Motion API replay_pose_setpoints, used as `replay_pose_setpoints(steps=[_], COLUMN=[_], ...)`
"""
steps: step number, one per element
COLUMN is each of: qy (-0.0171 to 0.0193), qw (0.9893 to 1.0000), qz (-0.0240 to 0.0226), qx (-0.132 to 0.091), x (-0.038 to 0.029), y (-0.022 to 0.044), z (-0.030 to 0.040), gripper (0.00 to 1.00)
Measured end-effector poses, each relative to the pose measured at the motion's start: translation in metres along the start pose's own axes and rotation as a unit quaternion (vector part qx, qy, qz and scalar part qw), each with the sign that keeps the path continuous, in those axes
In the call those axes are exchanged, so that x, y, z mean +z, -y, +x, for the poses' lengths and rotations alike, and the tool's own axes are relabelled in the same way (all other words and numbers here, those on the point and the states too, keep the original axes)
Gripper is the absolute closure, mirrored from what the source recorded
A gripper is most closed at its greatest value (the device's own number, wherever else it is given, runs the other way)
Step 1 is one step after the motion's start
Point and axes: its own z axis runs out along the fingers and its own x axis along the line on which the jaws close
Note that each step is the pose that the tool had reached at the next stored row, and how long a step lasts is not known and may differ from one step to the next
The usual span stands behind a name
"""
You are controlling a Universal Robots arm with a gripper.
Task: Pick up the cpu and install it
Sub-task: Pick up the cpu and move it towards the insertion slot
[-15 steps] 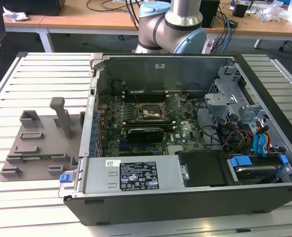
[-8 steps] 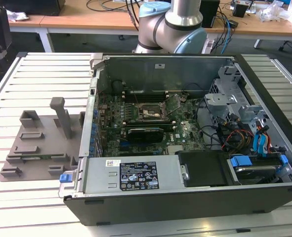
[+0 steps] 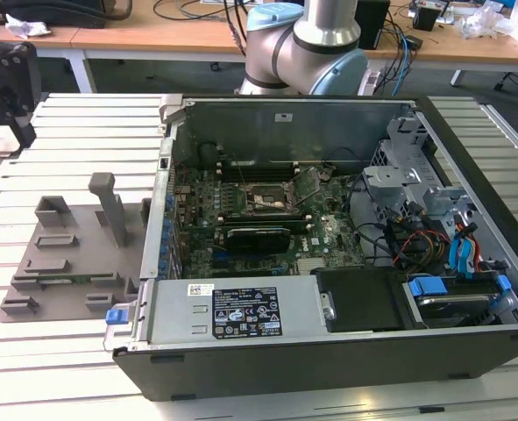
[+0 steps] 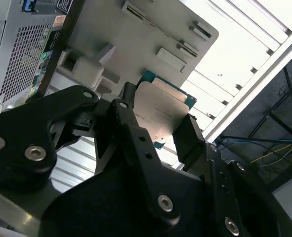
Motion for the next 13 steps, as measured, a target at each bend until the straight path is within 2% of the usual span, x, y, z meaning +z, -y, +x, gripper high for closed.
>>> replay_pose_setpoints(steps=[1,4,9,13], qy=[-0.0001,0.0000,-0.0001,-0.0001], qw=[1.0000,1.0000,1.0000,1.0000], qz=[0.0001,0.0001,0.0001,0.0001], qx=[0.000,0.000,0.000,0.000], x=[0.0020,0.0044,0.0069,0.0097], y=[0.0000,0.0009,0.0014,0.0019], z=[-0.0048,-0.0257,-0.0404,-0.0574], gripper=[0.45,0.45,0.45,0.45])
